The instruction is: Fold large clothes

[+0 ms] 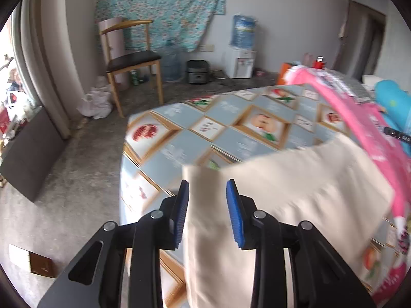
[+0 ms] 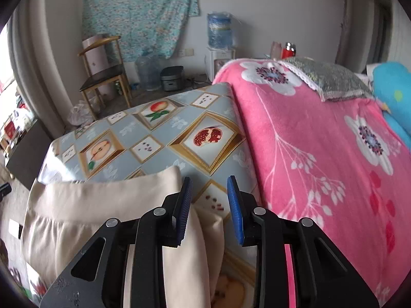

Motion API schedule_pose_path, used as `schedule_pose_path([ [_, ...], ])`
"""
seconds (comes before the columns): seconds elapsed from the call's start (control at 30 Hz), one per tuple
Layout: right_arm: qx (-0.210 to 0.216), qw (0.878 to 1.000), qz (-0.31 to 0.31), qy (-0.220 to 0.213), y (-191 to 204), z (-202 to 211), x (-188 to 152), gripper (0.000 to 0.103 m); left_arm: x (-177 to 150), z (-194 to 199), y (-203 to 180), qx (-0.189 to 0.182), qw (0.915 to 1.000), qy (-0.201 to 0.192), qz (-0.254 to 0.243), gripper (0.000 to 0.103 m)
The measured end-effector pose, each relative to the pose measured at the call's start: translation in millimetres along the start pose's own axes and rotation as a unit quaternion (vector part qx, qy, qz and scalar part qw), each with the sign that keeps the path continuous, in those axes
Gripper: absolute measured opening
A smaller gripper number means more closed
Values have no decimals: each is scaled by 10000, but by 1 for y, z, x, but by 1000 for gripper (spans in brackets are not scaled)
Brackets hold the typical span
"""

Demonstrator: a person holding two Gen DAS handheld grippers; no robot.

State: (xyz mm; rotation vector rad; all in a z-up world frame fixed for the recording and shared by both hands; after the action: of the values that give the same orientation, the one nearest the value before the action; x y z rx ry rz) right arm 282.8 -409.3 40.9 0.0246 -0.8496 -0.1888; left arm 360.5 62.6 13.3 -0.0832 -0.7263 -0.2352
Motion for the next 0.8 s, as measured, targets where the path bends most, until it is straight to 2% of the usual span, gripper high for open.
schedule_pose_path([
  [0.1, 172, 9971, 695, 243, 34, 27, -51, 31, -43, 24, -31, -454, 9987, 165, -156, 32],
  [0.17, 217, 9938, 939, 550, 52, 24, -93, 27, -76, 24, -49, -497, 9979, 342, -251, 33],
  [0.23, 149, 9923, 774, 959, 48, 6, -131, 27, -105, 11, -59, -429, 9967, 634, -277, 33],
  [0.3, -4, 9909, 504, 1248, 31, -17, -160, 26, -128, -11, -57, -307, 9953, 911, -96, 35],
  [0.33, 76, 9925, 440, 1137, 28, -19, -165, 26, -131, -13, -55, -410, 9957, 824, 52, 35],
  [0.5, -24, 9919, 291, 1237, 29, -5, -152, 26, -122, 2, -47, -431, 9969, 618, 211, 35],
  [0.63, 277, 9953, 374, 846, 56, 8, -117, 27, -94, 12, -48, -472, 9985, 265, 88, 35],
  [0.67, 273, 9957, 451, 761, 64, 1, -104, 29, -82, 10, -48, -445, 9987, 221, 78, 35],
  [0.77, 386, 9951, 613, 675, 87, -32, -71, 29, -44, -16, -49, -671, 9970, 250, 300, 36],
  [0.8, 351, 9950, 601, 722, 90, -45, -64, 29, -35, -32, -44, -582, 9968, 337, 435, 36],
])
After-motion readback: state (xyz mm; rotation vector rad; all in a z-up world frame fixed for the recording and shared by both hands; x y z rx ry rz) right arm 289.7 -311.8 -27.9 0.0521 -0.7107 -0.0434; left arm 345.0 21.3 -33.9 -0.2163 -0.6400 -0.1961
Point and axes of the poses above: each gripper's, at about its wrist camera, not at the fingertips, and z roughly against the way its jaws point, y to its left, x to its top, the point moved 8 cm from there along -z, roughly the way its jaws point, and after that the axes turned 6 degrees about x, right-handed, at the moved point
